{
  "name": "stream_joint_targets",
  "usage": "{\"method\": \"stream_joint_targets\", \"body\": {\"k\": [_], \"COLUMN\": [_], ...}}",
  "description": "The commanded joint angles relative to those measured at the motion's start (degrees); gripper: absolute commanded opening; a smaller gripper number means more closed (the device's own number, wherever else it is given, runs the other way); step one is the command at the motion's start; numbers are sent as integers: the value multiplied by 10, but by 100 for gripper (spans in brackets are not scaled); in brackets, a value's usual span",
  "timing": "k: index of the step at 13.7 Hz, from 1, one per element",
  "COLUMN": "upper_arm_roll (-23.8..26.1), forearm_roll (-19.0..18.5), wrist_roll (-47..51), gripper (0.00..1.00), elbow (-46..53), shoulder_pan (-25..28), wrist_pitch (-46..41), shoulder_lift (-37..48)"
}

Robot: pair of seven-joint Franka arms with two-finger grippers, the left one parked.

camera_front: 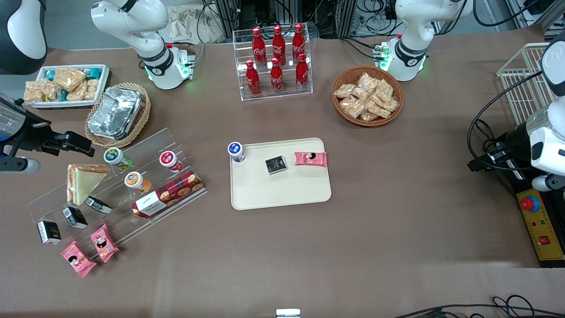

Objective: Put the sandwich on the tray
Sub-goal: 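Move the right gripper over the wrapped sandwich on the acrylic rack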

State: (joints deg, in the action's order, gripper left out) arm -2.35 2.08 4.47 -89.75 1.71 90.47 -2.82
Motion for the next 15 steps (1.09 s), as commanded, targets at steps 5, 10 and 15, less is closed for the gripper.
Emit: {"method": "stream_joint_targets", "body": {"k": [5, 10, 15], "upper_arm_roll": [-4, -9, -10], "forearm_roll": [-15, -44, -50], "wrist_roll": [7, 106, 342], "gripper": [99, 100, 99], "elbow": [12, 2, 2], "shoulder_pan": [-8, -42, -57], "wrist_pitch": [-2, 0, 5], "shoulder_lift": [-9, -10, -28]}}
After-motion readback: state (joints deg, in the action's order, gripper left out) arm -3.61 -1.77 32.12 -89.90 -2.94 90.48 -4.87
